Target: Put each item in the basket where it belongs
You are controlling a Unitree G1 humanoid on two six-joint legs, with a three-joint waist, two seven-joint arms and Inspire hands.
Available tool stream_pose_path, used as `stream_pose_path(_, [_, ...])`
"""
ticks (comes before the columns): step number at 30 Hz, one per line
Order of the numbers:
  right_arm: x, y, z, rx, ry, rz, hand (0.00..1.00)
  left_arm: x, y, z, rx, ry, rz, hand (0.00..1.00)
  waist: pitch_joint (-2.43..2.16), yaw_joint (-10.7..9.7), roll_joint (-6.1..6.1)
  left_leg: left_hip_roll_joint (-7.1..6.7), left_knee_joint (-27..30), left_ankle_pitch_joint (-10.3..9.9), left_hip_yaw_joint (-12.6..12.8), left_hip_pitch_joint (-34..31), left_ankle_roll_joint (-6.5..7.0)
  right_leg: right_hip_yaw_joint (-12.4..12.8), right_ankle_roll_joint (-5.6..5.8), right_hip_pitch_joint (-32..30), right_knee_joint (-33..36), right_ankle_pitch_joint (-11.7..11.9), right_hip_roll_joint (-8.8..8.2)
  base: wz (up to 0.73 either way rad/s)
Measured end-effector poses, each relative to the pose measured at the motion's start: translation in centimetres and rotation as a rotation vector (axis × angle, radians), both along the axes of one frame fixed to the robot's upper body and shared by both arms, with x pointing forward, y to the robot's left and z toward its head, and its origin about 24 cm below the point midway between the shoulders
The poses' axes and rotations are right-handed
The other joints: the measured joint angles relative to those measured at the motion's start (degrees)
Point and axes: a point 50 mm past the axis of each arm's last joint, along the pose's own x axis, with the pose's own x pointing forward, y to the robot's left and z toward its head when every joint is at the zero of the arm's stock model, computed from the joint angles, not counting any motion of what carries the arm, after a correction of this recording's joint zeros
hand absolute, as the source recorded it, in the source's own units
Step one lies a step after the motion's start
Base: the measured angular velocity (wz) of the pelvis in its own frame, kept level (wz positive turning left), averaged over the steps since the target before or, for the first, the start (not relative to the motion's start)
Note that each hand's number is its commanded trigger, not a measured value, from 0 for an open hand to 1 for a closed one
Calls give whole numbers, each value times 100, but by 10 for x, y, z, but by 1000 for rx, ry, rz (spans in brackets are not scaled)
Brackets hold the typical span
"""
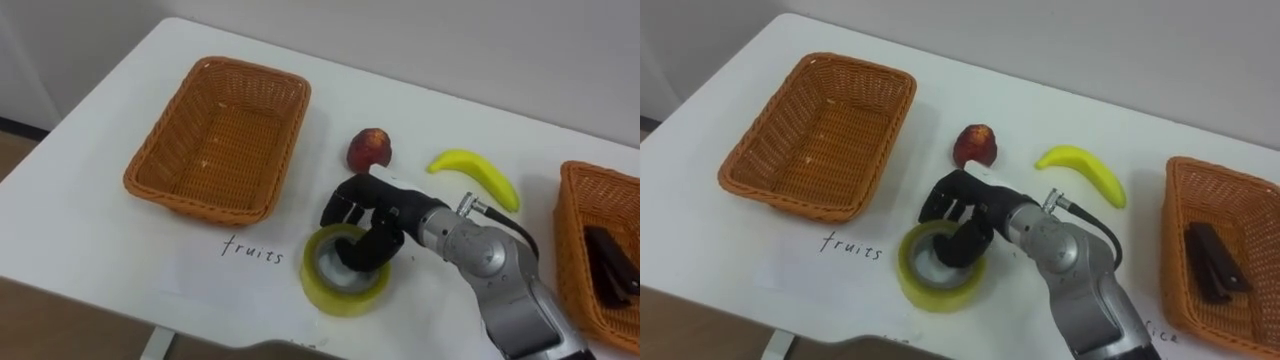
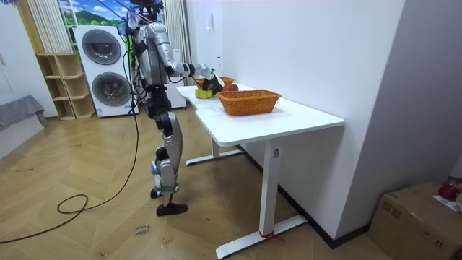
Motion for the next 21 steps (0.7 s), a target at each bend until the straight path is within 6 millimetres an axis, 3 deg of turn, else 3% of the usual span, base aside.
stream_pose_path(5, [0,0,0,-1,5,6,100,-1,1,0,3,3,0,0,-19,6,-26,-3,2,0,0,9,-1,2,0,7,0,0,4,0])
stream_pose_path(15, [-2,-1,-3,33,9,-12,100,-6,2,0,-1,0,21,0,-11,-34,-15,4,10,2,10,77,1,10,0,50,-3,0,-19,0])
stream_pose_path(21, [-7,-16,-8,106,43,-63,100,-8,1,0,1,-18,42,0,1,-91,-12,4,9,7,10,112,9,20,0,111,-1,0,-29,-1])
